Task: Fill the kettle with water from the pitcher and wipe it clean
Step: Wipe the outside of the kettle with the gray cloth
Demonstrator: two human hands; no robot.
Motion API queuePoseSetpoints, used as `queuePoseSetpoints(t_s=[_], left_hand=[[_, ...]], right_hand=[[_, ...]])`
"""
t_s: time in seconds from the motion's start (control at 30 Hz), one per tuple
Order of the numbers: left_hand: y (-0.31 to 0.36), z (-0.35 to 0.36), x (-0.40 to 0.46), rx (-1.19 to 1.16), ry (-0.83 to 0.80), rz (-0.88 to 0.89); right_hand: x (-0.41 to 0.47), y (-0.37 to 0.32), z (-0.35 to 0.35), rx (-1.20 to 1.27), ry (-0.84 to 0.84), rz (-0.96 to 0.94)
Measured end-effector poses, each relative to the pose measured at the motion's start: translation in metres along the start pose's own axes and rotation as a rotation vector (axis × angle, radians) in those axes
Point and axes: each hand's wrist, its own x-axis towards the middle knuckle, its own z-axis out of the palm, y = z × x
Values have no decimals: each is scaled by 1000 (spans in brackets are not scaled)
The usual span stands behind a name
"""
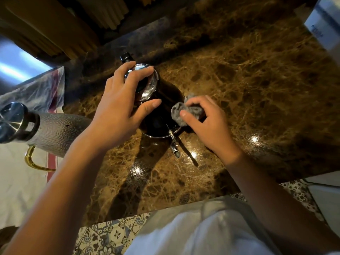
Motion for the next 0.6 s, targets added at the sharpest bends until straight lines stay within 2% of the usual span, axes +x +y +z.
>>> queuePoseSetpoints(t_s=[0.2, 0.27, 0.4, 0.5, 0.6], left_hand=[[2, -1, 1, 4, 8, -5], [1, 0, -1, -4, 11, -11], [2, 0, -1, -14, 6, -13], [2, -1, -1, -21, 6, -16], [5, -1, -1, -14, 4, -25]], right_hand=[[-41, 6, 23, -283, -80, -67], [-42, 1, 24, -234, -55, -15], [-30, -2, 5, -70, 105, 123], [-14, -3, 2, -54, 203, 133], [-11, -3, 14, -101, 205, 84]])
